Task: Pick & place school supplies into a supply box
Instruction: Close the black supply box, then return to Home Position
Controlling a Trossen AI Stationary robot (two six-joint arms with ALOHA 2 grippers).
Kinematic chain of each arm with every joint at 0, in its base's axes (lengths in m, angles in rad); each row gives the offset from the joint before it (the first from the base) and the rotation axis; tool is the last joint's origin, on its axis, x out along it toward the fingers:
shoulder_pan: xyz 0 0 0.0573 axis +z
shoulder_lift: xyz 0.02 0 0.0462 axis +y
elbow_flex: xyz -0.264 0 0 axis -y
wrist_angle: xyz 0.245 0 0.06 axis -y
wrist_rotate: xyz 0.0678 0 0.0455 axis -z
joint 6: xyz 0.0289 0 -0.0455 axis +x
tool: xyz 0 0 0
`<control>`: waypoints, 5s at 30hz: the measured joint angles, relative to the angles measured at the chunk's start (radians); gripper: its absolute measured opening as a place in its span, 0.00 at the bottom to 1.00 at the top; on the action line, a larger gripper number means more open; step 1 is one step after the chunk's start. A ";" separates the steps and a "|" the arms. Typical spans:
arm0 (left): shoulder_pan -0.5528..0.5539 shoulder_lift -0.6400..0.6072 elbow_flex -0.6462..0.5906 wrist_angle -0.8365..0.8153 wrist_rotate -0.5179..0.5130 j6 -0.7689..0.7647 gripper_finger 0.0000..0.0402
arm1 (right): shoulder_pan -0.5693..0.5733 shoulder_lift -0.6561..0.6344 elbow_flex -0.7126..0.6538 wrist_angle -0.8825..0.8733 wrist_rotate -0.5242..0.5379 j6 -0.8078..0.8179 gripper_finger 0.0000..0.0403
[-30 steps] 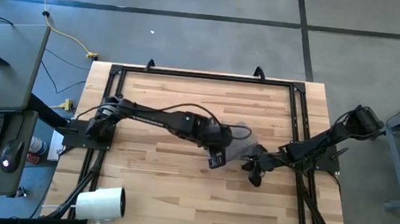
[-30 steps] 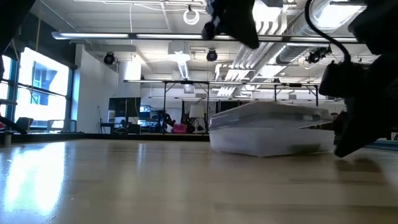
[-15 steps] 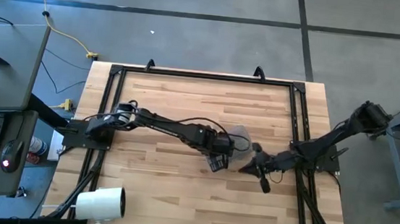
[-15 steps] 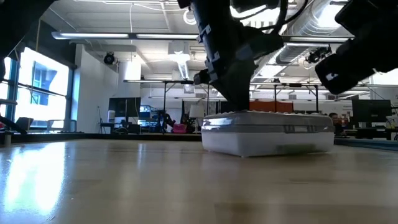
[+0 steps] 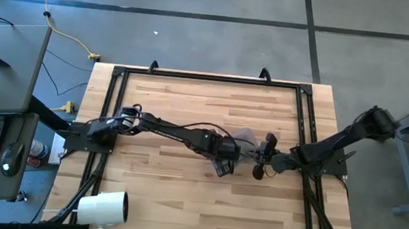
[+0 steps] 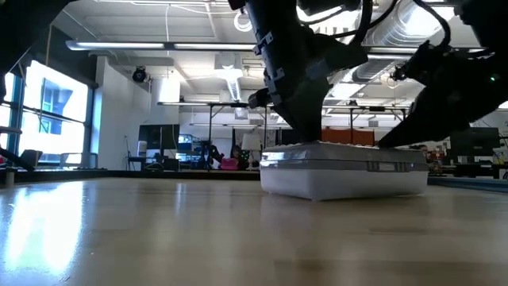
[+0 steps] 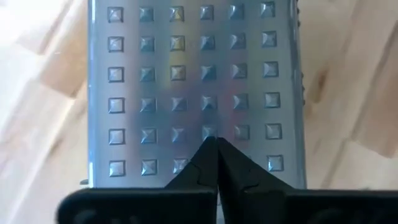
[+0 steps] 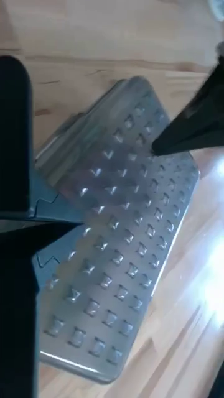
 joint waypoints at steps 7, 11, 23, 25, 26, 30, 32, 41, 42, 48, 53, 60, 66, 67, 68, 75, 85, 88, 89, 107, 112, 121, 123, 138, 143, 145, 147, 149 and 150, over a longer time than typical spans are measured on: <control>-0.008 -0.001 0.010 -0.154 -0.053 -0.046 0.15 | -0.027 0.039 -0.002 0.130 -0.096 0.031 0.00; -0.052 0.003 0.062 -0.285 -0.144 -0.082 0.08 | -0.026 0.038 -0.004 0.250 -0.117 0.020 0.00; -0.237 -0.038 0.362 -0.707 -0.422 -0.166 0.17 | -0.012 0.040 0.076 0.266 -0.200 -0.064 0.00; -0.260 -0.079 0.384 -0.681 -0.478 -0.150 0.17 | 0.008 0.031 0.116 0.237 -0.202 -0.119 0.00; -0.273 -0.111 0.377 -0.688 -0.500 -0.147 0.16 | 0.017 0.027 0.138 0.212 -0.200 -0.155 0.00; -0.288 -0.235 0.361 -0.689 -0.534 -0.092 0.11 | 0.059 -0.013 0.233 0.035 -0.179 -0.286 0.00; -0.298 -0.320 0.330 -0.692 -0.535 -0.081 0.08 | 0.075 -0.047 0.296 -0.090 -0.160 -0.325 0.00; -0.333 -0.825 -0.078 -0.688 -0.506 -0.101 0.13 | 0.148 -0.270 0.535 -0.671 -0.063 -0.265 0.00; -0.334 -0.900 -0.146 -0.686 -0.487 -0.154 0.16 | 0.149 -0.293 0.538 -0.672 -0.063 -0.265 0.00; -0.334 -1.343 -0.635 -0.584 -0.539 -0.516 0.24 | 0.151 -0.389 0.543 -0.568 -0.035 -0.285 0.00; -0.333 -1.712 -1.130 0.070 -0.305 -0.274 0.22 | 0.151 -0.405 0.543 -0.541 -0.007 -0.361 0.00; -0.333 -2.041 -1.627 0.733 -0.255 0.219 0.19 | 0.151 -0.404 0.543 -0.475 -0.005 -0.416 0.00; -0.333 -2.223 -1.758 0.738 -0.321 0.247 0.18 | 0.151 -0.405 0.543 -0.345 -0.008 -0.496 0.00; -0.333 -2.250 -1.762 0.730 -0.304 0.254 0.18 | 0.151 -0.405 0.543 -0.345 -0.009 -0.512 0.00; -0.333 -2.266 -1.765 0.730 -0.285 0.263 0.18 | 0.151 -0.406 0.543 -0.350 -0.012 -0.524 0.00; -0.333 -2.266 -1.775 0.734 -0.283 0.401 0.18 | 0.152 -0.458 0.527 -0.482 -0.027 -0.378 0.00; -0.333 -2.267 -1.826 0.721 -0.447 0.391 0.18 | 0.151 -0.649 0.243 -0.215 -0.057 -0.436 0.00; -0.333 -2.267 -1.825 0.717 -0.495 0.393 0.18 | 0.151 -0.743 0.165 -0.177 -0.053 -0.449 0.00; -0.333 -2.267 -1.825 0.714 -0.495 0.393 0.18 | 0.151 -0.779 0.145 -0.174 -0.048 -0.452 0.00; -0.333 -2.267 -1.825 0.693 -0.457 0.393 0.18 | 0.151 -1.121 -0.087 -0.171 -0.058 -0.434 0.00; -0.333 -2.267 -1.825 0.693 -0.456 0.392 0.18 | 0.151 -1.118 -0.099 -0.246 -0.076 -0.387 0.00; -0.333 -2.267 -1.825 0.693 -0.456 0.392 0.18 | 0.151 -1.118 -0.099 -0.295 -0.108 -0.317 0.00; -0.333 -2.267 -1.825 0.694 -0.455 0.392 0.18 | 0.151 -1.118 -0.099 -0.295 -0.108 -0.317 0.00; -0.333 -2.267 -1.823 0.694 -0.455 0.392 0.18 | 0.151 -1.118 -0.099 -0.295 -0.025 -0.343 0.00; -0.333 -2.267 -1.823 0.694 -0.455 0.392 0.18 | 0.151 -1.118 -0.125 -0.240 -0.011 -0.343 0.00; -0.333 -2.267 -1.823 0.694 -0.455 0.392 0.18 | 0.151 -1.118 -0.173 -0.163 -0.043 -0.349 0.00; -0.333 -2.267 -1.823 0.694 -0.455 0.392 0.18 | 0.151 -1.118 -0.217 -0.094 -0.098 -0.379 0.00; -0.333 -2.267 -1.823 0.693 -0.454 0.392 0.18 | 0.151 -1.109 -0.216 -0.085 -0.140 -0.396 0.00; -0.333 -2.267 -1.823 0.694 -0.454 0.392 0.18 | 0.151 -1.106 -0.216 -0.077 -0.139 -0.409 0.00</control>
